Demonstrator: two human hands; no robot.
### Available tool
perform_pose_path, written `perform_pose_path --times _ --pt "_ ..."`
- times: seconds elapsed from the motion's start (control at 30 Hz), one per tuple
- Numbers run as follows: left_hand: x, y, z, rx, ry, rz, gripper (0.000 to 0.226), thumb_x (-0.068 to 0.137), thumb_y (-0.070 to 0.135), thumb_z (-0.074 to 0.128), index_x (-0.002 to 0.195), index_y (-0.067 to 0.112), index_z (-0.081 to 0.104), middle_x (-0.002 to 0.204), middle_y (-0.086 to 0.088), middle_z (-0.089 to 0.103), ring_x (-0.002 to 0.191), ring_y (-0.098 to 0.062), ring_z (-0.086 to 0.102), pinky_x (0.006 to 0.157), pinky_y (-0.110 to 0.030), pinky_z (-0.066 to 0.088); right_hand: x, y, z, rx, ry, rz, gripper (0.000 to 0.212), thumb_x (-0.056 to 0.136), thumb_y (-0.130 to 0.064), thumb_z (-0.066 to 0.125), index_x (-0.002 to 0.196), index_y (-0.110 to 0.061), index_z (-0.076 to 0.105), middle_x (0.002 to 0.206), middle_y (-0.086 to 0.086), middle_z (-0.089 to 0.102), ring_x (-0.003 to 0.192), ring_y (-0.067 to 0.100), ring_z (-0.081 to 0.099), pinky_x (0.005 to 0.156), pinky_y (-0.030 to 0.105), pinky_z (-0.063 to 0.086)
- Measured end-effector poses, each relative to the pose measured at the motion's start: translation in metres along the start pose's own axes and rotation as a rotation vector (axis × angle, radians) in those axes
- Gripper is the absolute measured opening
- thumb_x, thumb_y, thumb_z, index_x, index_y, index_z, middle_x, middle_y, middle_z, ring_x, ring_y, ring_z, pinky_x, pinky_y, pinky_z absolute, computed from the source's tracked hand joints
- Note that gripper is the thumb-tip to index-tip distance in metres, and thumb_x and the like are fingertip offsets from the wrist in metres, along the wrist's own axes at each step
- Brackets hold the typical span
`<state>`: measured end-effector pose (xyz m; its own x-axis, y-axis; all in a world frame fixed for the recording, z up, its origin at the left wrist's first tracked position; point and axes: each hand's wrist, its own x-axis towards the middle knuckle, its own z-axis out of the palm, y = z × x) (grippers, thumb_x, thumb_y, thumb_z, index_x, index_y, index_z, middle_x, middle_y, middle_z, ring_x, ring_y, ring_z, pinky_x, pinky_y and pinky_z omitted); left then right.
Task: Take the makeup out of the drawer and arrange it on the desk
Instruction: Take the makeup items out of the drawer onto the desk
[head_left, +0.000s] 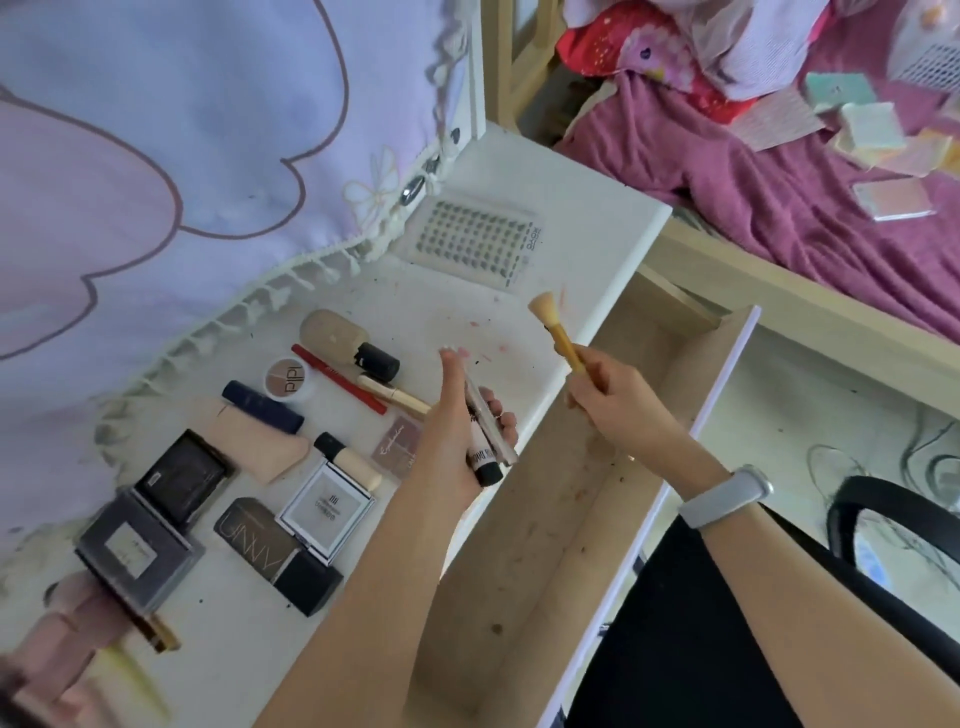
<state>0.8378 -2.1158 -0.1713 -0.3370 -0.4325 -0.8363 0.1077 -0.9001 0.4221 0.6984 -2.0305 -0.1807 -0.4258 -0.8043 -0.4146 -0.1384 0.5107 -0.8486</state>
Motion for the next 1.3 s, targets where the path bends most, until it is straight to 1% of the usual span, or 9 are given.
perform_pose_path --times 0.13,0.27,0.4,0.5,0.6,0.77,0.87,0.97,1.3 --pt "0.017 0.03 0.014 -0.025 -0.039 0.038 0.007 0.091 0.008 0.055 0.091 0.003 0.051 0.077 -0.011 0.052 0.063 -0.02 0.058 0.06 -0.031 0.051 0.031 -0.014 0.023 -0.044 0.022 0.009 0.028 0.094 -0.01 0.038 0.113 -0.021 0.056 0.078 0.01 0.052 0.06 0.016 0.042 0.049 0.02 0.035" --pt "0.037 0.053 0.023 0.088 0.104 0.11 0.018 0.089 -0.008 0.046 0.106 -0.003 0.049 0.08 -0.013 0.055 0.069 -0.019 0.059 0.063 -0.033 0.052 0.062 -0.02 0.029 -0.225 0.056 -0.042 0.039 0.094 -0.004 0.035 0.13 -0.012 0.049 0.104 0.022 0.056 0.059 0.016 0.044 0.048 0.018 0.036" --pt "0.054 0.069 0.028 0.327 0.234 0.125 0.033 0.09 -0.003 0.043 0.123 -0.001 0.046 0.094 -0.015 0.059 0.079 -0.023 0.06 0.076 -0.038 0.053 0.09 -0.029 0.041 -0.403 0.023 -0.152 0.039 0.095 -0.008 0.038 0.131 -0.015 0.051 0.12 0.012 0.047 0.102 0.024 0.05 0.076 0.013 0.032" --pt "0.054 0.077 0.032 0.383 0.231 0.178 0.039 0.088 -0.003 0.039 0.127 0.001 0.043 0.1 -0.018 0.057 0.076 -0.027 0.059 0.064 -0.038 0.054 0.103 -0.034 0.052 -0.5 -0.012 -0.212 0.035 0.093 -0.007 0.042 0.124 -0.015 0.057 0.116 0.012 0.046 0.104 0.026 0.048 0.08 0.017 0.031" --pt "0.051 0.081 0.032 0.41 0.233 0.264 0.049 0.089 -0.001 0.038 0.137 0.009 0.033 0.128 -0.017 0.048 0.081 -0.021 0.055 0.081 -0.043 0.054 0.103 -0.033 0.057 -0.592 -0.004 -0.295 0.04 0.089 0.001 0.044 0.124 -0.013 0.056 0.117 0.014 0.047 0.104 0.03 0.044 0.087 0.027 0.037" --pt "0.035 0.074 0.012 0.936 0.222 0.635 0.051 0.092 0.004 0.039 0.141 0.014 0.029 0.142 -0.008 0.028 0.098 -0.014 0.047 0.069 -0.015 0.043 0.094 -0.026 0.054 -0.652 0.082 -0.366 0.045 0.091 -0.001 0.044 0.134 -0.012 0.046 0.132 0.01 0.048 0.119 0.028 0.04 0.101 0.039 0.034" --pt "0.039 0.07 -0.003 1.606 0.198 0.87 0.065 0.091 0.021 0.053 0.145 0.012 0.019 0.15 -0.013 0.017 0.135 -0.03 0.02 0.103 -0.037 0.03 0.075 -0.019 0.051 -0.617 0.113 -0.419 0.04 0.09 -0.007 0.051 0.13 -0.006 0.05 0.125 0.015 0.052 0.114 0.034 0.047 0.096 0.045 0.039" --pt "0.053 0.084 -0.008 2.109 0.145 0.812 0.093 0.083 0.049 0.06 0.147 0.014 0.001 0.155 -0.011 -0.007 0.141 -0.03 0.002 0.108 -0.049 0.019 0.054 -0.005 0.053 -0.696 0.103 -0.481 0.044 0.083 -0.009 0.061 0.126 -0.004 0.054 0.119 0.017 0.056 0.111 0.036 0.051 0.092 0.046 0.043" --pt "0.067 0.095 -0.026 2.12 -0.028 0.746 0.088 0.082 0.043 0.063 0.147 0.012 0.012 0.156 -0.008 -0.007 0.142 -0.029 0.0 0.106 -0.045 0.03 0.054 0.001 0.058 -0.703 0.218 -0.437 0.047 0.074 0.02 0.054 0.118 0.004 0.059 0.11 0.024 0.059 0.092 0.041 0.053 0.067 0.045 0.053"
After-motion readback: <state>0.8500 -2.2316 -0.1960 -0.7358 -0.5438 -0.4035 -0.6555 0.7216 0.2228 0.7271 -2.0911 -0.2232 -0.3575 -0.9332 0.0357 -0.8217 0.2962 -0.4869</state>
